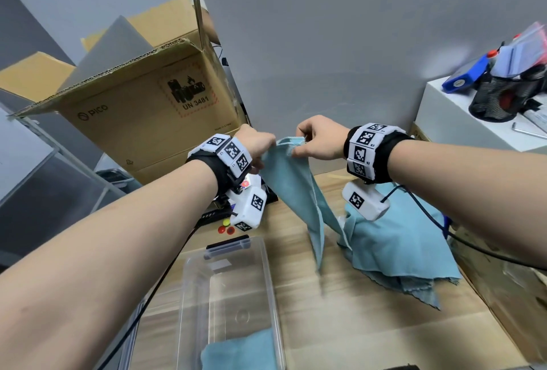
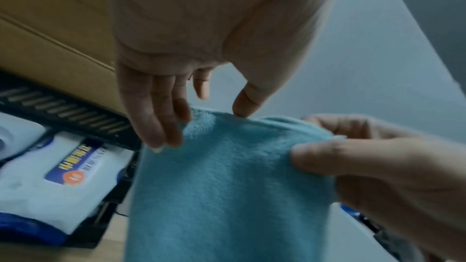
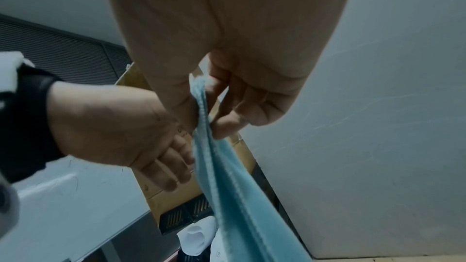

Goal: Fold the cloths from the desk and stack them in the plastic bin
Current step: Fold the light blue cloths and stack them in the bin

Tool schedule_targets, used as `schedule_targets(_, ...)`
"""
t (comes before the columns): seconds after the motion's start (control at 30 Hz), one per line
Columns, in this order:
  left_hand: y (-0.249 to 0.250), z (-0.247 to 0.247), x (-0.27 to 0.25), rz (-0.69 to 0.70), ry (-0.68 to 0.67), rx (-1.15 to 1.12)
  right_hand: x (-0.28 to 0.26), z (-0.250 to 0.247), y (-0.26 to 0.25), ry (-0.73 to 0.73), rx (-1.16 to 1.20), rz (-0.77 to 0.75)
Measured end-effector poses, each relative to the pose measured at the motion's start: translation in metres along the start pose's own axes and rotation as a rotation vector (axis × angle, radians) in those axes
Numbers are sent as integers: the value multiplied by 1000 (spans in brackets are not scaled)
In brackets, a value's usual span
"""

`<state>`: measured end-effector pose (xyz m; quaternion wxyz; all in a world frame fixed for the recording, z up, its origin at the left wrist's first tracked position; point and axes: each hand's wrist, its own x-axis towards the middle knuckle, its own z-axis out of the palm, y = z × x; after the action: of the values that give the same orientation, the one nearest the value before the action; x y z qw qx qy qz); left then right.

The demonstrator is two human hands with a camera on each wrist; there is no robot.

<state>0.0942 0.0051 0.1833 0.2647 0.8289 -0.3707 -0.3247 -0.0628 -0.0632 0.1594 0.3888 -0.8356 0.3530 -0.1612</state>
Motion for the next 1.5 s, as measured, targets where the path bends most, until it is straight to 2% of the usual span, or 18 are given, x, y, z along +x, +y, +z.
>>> schedule_targets(0.1,-17,1,9,95,15,122,-1,-1,7,17,33,1)
schedule_targets(0.23,-38,6,14,201,-176,312,-5,-2,19,26,180,-84)
schedule_targets(0.3,-50,6,16,226,-163,476,-6,-3,20,-6,158,-121)
schedule_targets(0.37,-57,2,12,244,-98,547,-7,-6,20,-6,99,-119)
schedule_targets(0.5,-63,-17,2,342,46,530,-8,-12,27,30,-14,-29)
schedule_targets(0.63,-64,-34,-3,449,53,466,-12,-12,37,70,-71,31)
schedule_targets(0.77,-62,-43,-4,491,71,429,-12,-12,38,105,-71,37)
schedule_targets(0.93,-63,-44,-4,503,179,328,-9,-14,34,177,-48,29)
schedule_targets(1.03,-63,-45,-2,517,192,279,-9,-13,34,220,-50,19)
schedule_targets(1.23,-69,-44,-5,518,182,193,-9,-5,34,180,50,43)
schedule_targets(1.37,-73,-41,-13,538,201,277,-12,-3,34,136,6,32)
schedule_targets(1.5,-75,-40,-12,520,243,230,-12,-2,34,187,30,3)
